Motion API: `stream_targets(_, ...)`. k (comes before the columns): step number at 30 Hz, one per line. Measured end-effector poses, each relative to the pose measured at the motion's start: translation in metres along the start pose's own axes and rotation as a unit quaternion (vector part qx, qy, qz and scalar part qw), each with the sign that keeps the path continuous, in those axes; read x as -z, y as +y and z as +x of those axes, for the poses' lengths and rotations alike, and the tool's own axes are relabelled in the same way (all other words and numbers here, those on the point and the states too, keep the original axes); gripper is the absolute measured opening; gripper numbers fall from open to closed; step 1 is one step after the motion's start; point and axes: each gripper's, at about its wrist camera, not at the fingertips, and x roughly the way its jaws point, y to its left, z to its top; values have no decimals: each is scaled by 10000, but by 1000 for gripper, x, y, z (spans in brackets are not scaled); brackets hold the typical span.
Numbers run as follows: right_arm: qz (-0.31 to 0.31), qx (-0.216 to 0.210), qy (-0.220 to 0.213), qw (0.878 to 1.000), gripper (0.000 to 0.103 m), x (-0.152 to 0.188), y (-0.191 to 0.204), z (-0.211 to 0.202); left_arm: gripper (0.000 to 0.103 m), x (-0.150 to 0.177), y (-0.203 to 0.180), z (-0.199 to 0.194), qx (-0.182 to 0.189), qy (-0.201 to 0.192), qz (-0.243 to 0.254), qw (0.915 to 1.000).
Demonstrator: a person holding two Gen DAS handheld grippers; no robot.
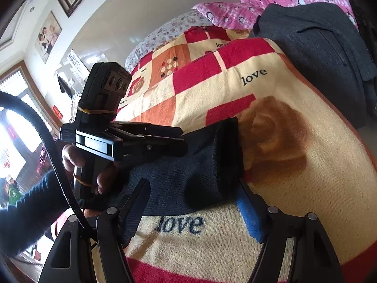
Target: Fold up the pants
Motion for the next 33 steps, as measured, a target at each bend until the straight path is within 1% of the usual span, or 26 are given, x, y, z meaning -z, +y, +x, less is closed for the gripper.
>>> stream_targets(1,-26,36,-6,10000,68,0,0,1,85,0,-6,2,-168,-4,138,9998)
stream_targets(2,-47,111,-21,9999,59,0,0,2,78,1,-11,3,-307,-58,280,9991)
stream_targets(3,-39,148,-46,9999,50,0,-1,2,67,2,-13,3,-391,-160,376,9984)
stream_targets(4,67,142,-115,9998,37,1,-5,2,46,3,-14,2,-305,-226,368,9986)
stream_targets(5,188,75,-161,9997,33,1,-9,1,41,3,-12,1,-119,-257,281,9992)
stream_targets(6,316,-59,-201,9993,30,2,-14,0,31,3,-10,1,-177,-301,225,9991)
stream_targets(8,363,-146,-194,9990,23,1,-17,-1,28,2,-5,1,-101,-348,141,9992)
stream_targets(9,358,-162,-194,9990,22,1,-17,0,26,2,-3,2,-67,-370,91,9992)
stream_targets(10,329,-173,-192,9991,19,0,-16,0,21,2,-1,1,-70,-403,45,9992)
stream_targets(11,296,-172,-189,9992,15,0,-15,1,19,2,-1,1,-64,-423,19,9991)
stream_targets(14,251,-208,-284,9991,10,-1,-10,0,16,3,-5,-2,-191,-471,81,9987)
stream_targets(16,279,-244,-345,9987,10,-3,-9,0,14,6,-8,-6,-250,-513,62,9984)
stream_targets(19,262,-278,-418,9984,9,-7,-4,-3,12,8,-10,-10,-223,-651,-14,9976)
stream_targets(22,66,-302,-482,9984,9,-15,11,-7,10,11,-14,-23,-205,-816,-10,9965)
stream_targets(25,-231,-380,-560,9974,9,-27,32,-11,10,15,-14,-44,-192,-1062,-55,9941)
stream_targets(29,-610,-645,-633,9940,9,-42,68,-15,10,28,-11,-84,-142,-1452,-210,9891)
stream_targets(33,-1096,-1025,-600,9869,9,-52,117,-8,10,56,-5,-131,-273,-1859,-393,9814)
